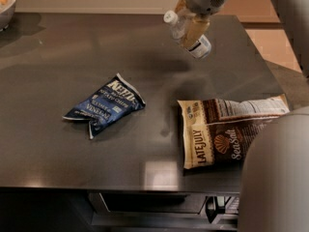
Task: Place blue plastic bottle upright
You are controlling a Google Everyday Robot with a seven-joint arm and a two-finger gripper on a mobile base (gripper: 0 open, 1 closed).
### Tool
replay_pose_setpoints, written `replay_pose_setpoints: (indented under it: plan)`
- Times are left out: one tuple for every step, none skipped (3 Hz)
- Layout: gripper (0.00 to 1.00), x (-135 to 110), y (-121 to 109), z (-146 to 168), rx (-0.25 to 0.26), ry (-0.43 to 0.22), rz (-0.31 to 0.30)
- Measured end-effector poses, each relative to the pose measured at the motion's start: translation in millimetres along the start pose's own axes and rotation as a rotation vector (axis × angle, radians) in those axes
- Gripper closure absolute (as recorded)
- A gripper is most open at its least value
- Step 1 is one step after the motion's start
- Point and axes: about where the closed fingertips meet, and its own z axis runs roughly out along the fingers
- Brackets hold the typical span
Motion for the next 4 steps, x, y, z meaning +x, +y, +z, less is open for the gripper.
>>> replay_pose_setpoints:
  plan:
    - [1.00, -13.5, 2.4, -1.0, 0.029, -0.193, 0.156]
    - [1.00, -21.0, 6.2, -3.3, 0.048, -0.318, 0.269]
    - [1.00, -28.5, 15.8, -4.0, 0.048, -0.427, 0.389]
    - [1.00, -29.3, 26.4, 5.6, 0.015, -0.489, 0.493]
